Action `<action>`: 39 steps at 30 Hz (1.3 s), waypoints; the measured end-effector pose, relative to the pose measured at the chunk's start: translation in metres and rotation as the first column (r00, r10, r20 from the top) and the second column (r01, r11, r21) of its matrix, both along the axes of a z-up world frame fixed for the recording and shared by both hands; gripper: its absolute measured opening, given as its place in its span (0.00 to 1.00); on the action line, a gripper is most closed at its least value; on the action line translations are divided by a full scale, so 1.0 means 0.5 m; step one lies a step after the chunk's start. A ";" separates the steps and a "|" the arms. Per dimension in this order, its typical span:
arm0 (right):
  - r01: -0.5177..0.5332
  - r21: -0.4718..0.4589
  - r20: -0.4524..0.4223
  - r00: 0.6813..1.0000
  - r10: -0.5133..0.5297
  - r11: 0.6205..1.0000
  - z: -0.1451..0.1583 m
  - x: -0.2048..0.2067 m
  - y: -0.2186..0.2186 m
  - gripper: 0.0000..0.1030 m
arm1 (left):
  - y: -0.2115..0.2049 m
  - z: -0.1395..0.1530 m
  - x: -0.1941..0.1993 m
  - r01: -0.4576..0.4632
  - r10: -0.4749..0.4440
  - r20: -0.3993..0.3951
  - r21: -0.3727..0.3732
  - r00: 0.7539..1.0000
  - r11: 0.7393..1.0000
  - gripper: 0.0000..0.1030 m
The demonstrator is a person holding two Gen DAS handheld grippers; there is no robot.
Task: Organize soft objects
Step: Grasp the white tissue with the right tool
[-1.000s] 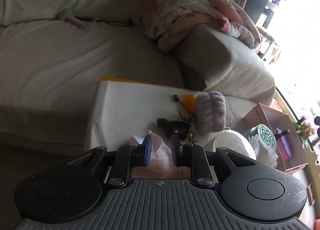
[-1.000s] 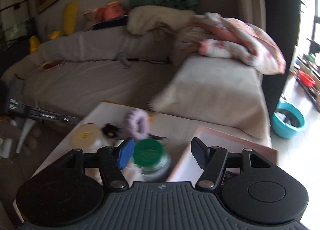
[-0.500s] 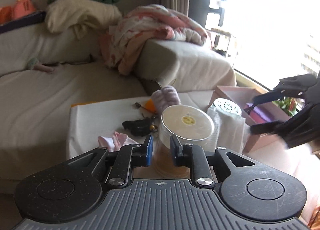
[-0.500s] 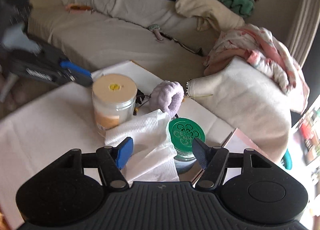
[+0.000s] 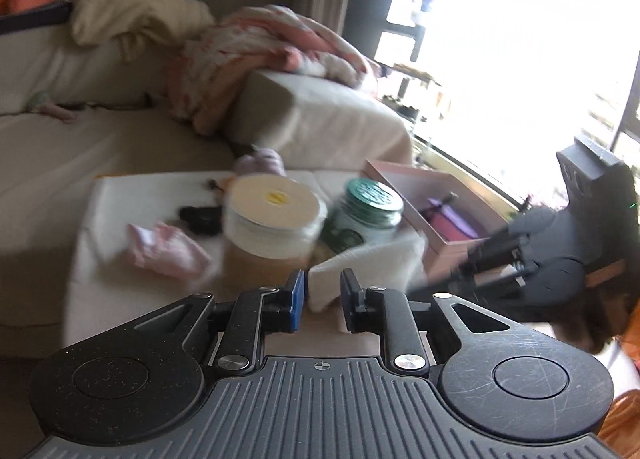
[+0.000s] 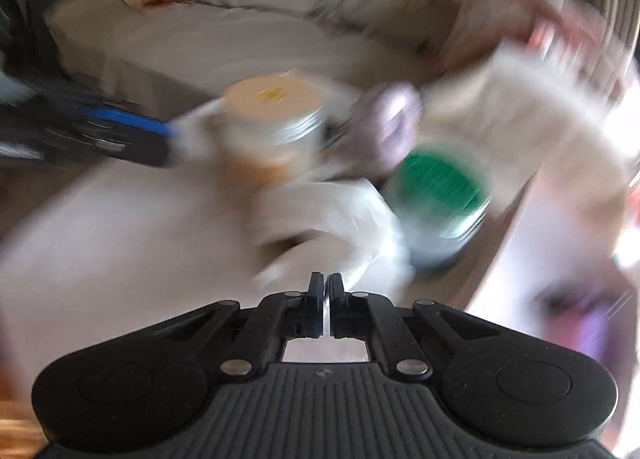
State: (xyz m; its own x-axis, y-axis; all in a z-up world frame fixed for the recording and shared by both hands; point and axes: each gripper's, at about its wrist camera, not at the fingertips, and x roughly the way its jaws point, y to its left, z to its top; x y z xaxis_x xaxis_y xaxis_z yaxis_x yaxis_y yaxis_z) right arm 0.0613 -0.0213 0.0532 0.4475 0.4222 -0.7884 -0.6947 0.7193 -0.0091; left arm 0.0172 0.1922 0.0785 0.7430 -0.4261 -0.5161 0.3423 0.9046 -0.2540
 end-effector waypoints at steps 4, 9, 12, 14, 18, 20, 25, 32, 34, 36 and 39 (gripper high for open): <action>-0.009 0.025 -0.153 0.988 0.013 1.000 -0.026 -0.034 -0.039 0.02 | -0.035 -0.016 0.012 0.037 -0.037 -0.020 -0.008 0.999 0.999 0.21; 0.050 -0.011 -0.155 0.987 -0.051 0.999 -0.055 -0.059 -0.102 0.03 | -0.088 -0.025 0.024 0.085 -0.085 -0.019 -0.035 0.996 0.996 0.21; 0.075 -0.002 -0.122 0.990 -0.075 0.997 -0.054 -0.070 -0.134 0.03 | -0.130 -0.036 0.051 0.098 -0.098 -0.025 -0.017 0.995 0.995 0.21; 0.083 0.023 -0.084 0.993 -0.080 0.996 -0.040 -0.077 -0.149 0.10 | -0.157 -0.051 0.073 0.083 -0.083 -0.029 0.028 0.996 0.996 0.21; 0.066 0.068 0.005 0.998 -0.066 0.995 -0.008 -0.089 -0.169 0.55 | -0.192 -0.098 0.103 0.091 -0.080 -0.116 0.090 0.990 0.992 0.21; 0.054 0.085 0.039 0.998 -0.058 0.995 0.002 -0.086 -0.163 0.58 | -0.196 -0.121 0.103 0.124 -0.105 -0.180 0.100 0.978 0.987 0.21; 0.012 0.097 0.122 0.992 -0.024 0.995 0.006 -0.065 -0.132 0.58 | -0.154 -0.117 0.065 0.138 -0.122 -0.201 0.069 0.972 0.988 0.21; -0.029 0.109 0.125 0.992 0.015 0.994 -0.023 -0.003 -0.031 0.58 | -0.074 -0.094 -0.005 0.110 -0.088 -0.196 0.104 0.977 0.989 0.21; -0.055 0.057 0.140 0.989 0.047 0.997 -0.048 0.003 0.001 0.58 | -0.046 -0.085 -0.022 0.070 -0.052 -0.189 0.090 0.981 0.993 0.21; -0.059 -0.007 0.151 0.987 0.059 0.998 -0.076 0.009 0.021 0.58 | -0.024 -0.076 -0.032 0.030 -0.017 -0.175 0.076 0.984 0.997 0.21; -0.039 0.004 0.149 0.988 0.038 0.999 -0.090 0.012 0.013 0.58 | -0.003 -0.064 -0.035 -0.023 0.029 -0.156 0.041 0.987 0.999 0.21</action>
